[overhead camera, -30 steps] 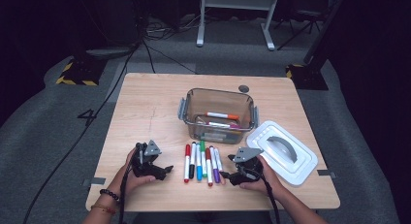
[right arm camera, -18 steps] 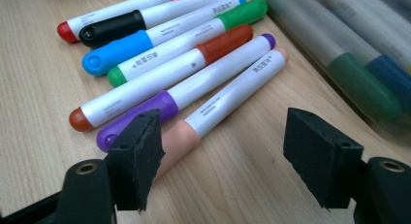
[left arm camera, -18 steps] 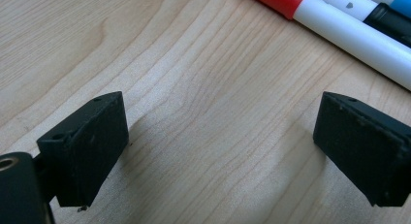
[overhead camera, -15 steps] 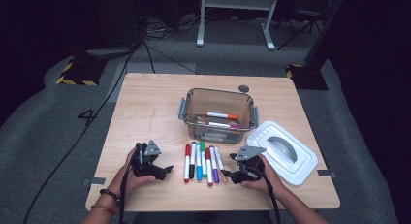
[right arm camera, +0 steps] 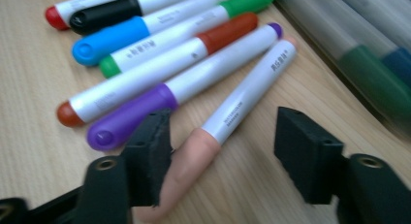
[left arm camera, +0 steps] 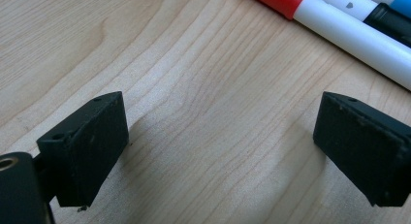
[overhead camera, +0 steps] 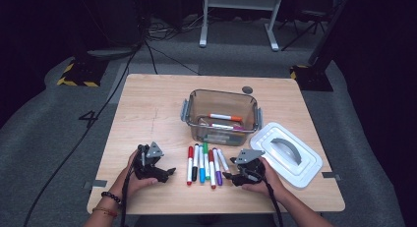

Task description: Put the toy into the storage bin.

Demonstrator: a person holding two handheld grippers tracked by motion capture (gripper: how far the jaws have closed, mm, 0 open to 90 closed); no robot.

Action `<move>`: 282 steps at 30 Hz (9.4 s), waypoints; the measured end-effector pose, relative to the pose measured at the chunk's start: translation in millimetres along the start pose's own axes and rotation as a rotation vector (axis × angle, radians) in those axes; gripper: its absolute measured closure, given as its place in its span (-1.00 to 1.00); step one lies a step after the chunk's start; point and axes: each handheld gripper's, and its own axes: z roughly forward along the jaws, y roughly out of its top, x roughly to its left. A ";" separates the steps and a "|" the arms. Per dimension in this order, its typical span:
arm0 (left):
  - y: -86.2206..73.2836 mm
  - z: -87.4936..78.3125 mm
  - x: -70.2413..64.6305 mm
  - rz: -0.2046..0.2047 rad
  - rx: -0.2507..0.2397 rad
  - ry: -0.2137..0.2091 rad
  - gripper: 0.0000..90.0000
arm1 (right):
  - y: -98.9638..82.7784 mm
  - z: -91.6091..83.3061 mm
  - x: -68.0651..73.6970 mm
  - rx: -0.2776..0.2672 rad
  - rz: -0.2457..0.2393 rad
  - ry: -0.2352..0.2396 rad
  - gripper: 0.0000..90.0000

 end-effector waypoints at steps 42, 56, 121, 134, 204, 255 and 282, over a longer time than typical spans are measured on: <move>0.1 0.1 0.2 0.001 -0.001 0.000 -0.87 | -10.2 -32.0 -37.6 -0.064 -0.005 0.032 0.67; 0.0 0.1 0.1 0.001 -0.001 0.000 -0.87 | 20.4 -66.7 -29.5 -0.168 -0.104 0.091 0.67; 0.0 0.1 0.1 0.001 -0.001 0.000 -0.87 | 133.8 11.3 -126.6 0.329 -0.255 0.121 0.65; 0.1 0.1 0.1 0.001 -0.001 0.000 -0.87 | 132.6 -0.4 -130.2 0.239 -0.203 0.073 0.34; 0.1 0.1 0.2 0.001 -0.001 -0.001 -0.87 | 21.3 -12.3 18.9 -0.070 -0.068 0.039 -0.38; 0.2 0.2 0.4 0.003 0.001 -0.002 -0.87 | -16.6 -13.0 -26.8 0.028 0.092 -0.038 0.65; 0.5 0.1 0.7 0.007 0.003 0.000 -0.87 | 44.0 -72.2 -25.2 -0.122 -0.161 0.091 0.66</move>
